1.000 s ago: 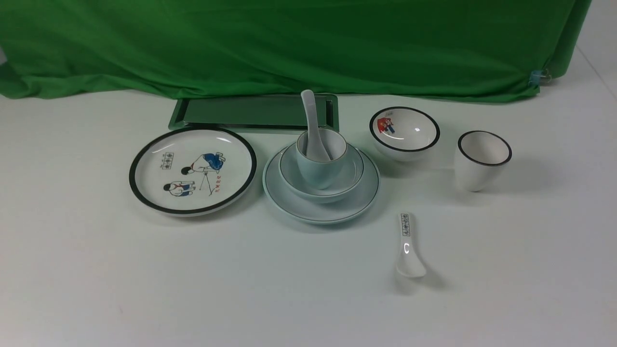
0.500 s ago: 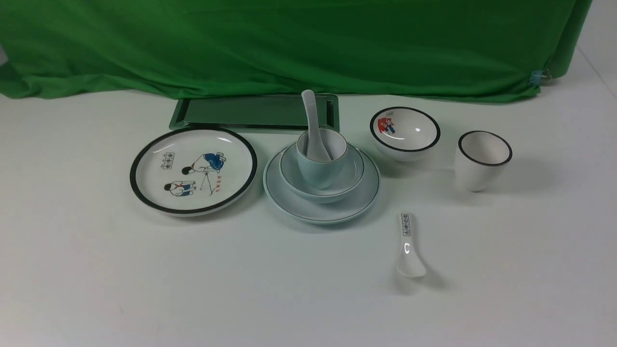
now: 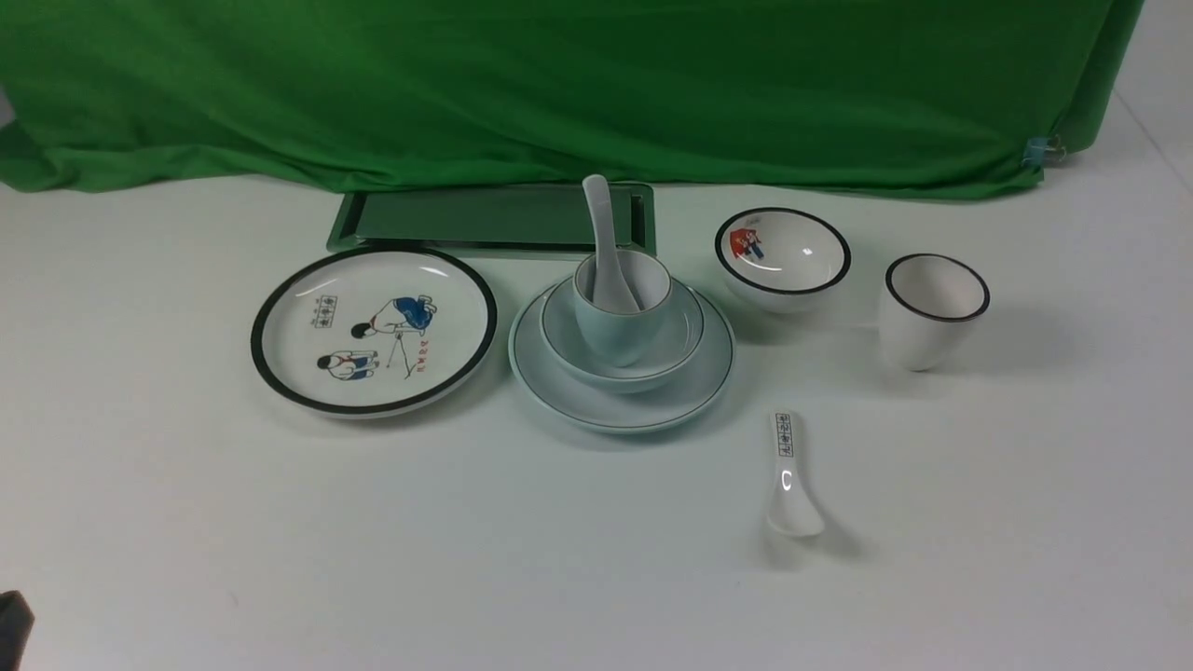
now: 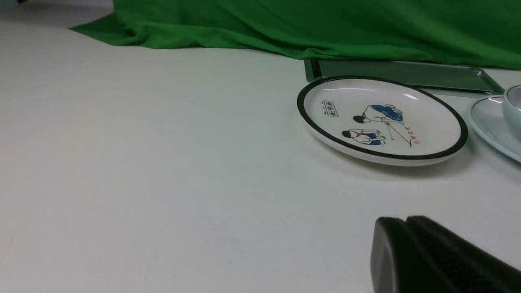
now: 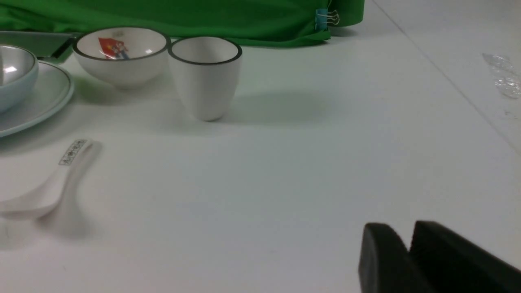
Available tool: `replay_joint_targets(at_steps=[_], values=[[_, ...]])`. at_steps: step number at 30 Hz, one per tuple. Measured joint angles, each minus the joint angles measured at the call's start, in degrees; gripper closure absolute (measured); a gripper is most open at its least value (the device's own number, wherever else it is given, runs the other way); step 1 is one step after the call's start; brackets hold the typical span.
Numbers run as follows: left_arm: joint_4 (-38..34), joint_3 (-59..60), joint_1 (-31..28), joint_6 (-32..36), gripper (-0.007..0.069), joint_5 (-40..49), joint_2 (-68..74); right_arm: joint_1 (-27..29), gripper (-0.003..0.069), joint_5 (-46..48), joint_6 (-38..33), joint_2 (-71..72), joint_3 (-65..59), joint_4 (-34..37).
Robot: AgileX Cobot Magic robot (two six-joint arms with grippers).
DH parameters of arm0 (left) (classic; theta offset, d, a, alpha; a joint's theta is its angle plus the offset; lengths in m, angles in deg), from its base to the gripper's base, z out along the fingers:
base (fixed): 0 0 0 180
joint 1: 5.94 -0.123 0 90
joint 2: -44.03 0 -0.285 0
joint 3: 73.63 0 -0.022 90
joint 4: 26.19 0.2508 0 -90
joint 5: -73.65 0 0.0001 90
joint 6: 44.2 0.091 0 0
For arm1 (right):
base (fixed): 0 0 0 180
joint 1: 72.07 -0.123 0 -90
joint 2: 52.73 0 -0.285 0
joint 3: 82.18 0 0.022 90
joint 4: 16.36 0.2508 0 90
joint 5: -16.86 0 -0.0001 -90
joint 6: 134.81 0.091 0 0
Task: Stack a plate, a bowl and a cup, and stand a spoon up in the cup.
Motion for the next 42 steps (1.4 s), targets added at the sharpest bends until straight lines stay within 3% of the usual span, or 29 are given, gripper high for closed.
replay_joint_targets(at_steps=[7,22,42], values=[[0.0,0.0,0.0,-2.6,0.0655,0.1,0.0,0.0,0.0498,0.0,0.0,0.0,0.0,0.0],[4.4,0.0,0.0,-2.8,0.0655,-0.3,0.0,0.0,0.047,0.0,0.0,0.0,0.0,0.0],[4.7,0.0,0.0,-2.8,0.0655,-0.5,0.0,0.0,0.0448,0.0,0.0,0.0,0.0,0.0]])
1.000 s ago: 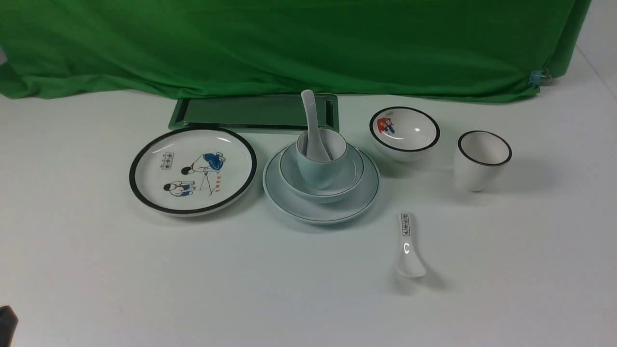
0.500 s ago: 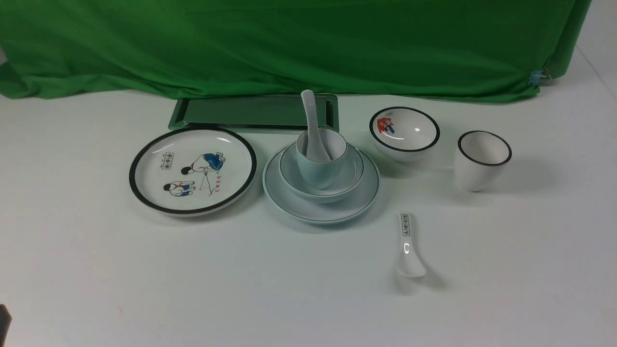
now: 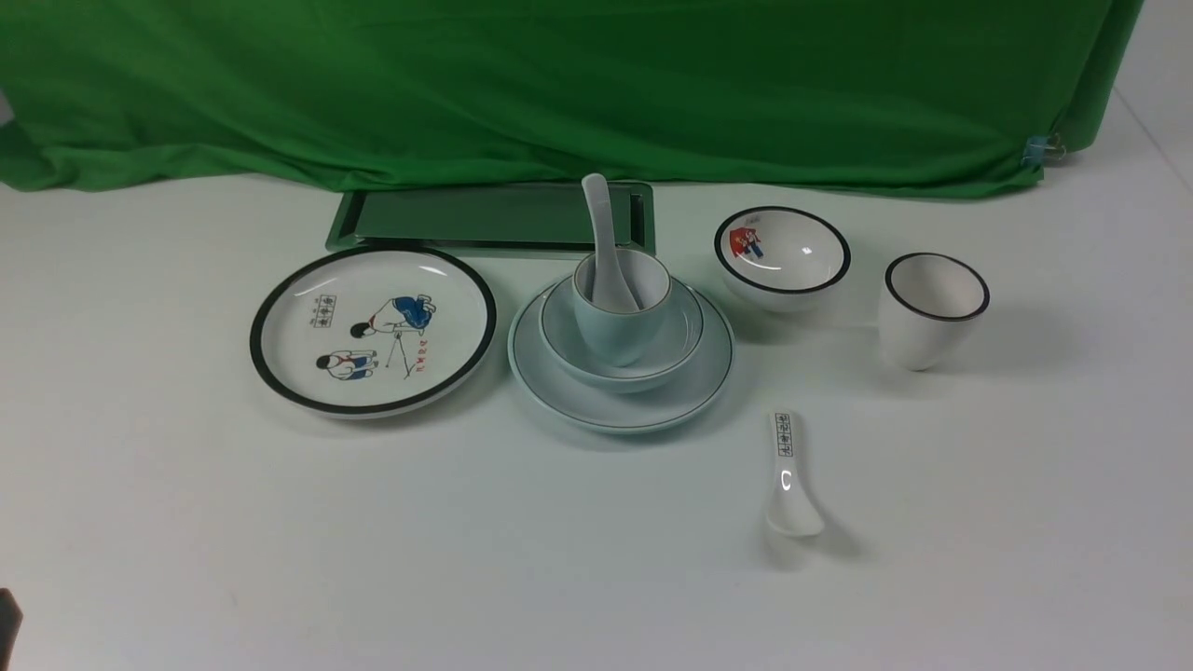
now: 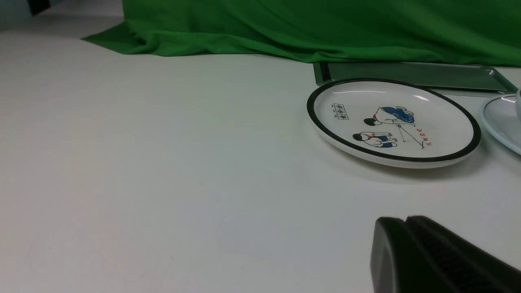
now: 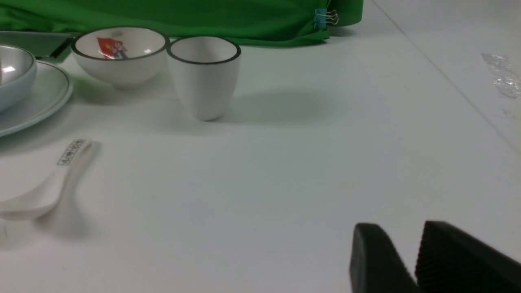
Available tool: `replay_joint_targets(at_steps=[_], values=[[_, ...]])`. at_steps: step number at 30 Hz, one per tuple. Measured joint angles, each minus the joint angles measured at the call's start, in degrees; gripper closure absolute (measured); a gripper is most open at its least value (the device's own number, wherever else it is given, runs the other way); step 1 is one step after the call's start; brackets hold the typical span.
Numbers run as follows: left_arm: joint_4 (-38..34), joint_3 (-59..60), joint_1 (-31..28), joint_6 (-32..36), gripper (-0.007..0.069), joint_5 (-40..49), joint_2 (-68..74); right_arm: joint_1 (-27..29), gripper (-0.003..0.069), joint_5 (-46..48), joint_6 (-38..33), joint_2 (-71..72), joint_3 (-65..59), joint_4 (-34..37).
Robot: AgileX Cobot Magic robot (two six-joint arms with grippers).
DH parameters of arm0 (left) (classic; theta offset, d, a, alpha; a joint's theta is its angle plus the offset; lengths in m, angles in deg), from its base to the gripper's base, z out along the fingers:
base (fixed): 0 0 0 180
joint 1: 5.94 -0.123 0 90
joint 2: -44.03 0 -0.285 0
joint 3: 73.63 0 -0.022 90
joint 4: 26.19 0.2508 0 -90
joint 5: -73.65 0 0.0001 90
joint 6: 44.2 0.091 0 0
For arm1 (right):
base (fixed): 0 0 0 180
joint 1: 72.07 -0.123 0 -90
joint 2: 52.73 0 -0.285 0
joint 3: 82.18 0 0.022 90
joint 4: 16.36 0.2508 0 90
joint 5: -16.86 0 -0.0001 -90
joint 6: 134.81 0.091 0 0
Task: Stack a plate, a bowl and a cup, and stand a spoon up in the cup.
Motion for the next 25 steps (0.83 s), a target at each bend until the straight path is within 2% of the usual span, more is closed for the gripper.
replay_joint_targets(at_steps=[25], values=[[0.0,0.0,0.0,0.0,0.0655,0.0,0.0,0.0,0.042,0.0,0.0,0.0,0.0,0.0]])
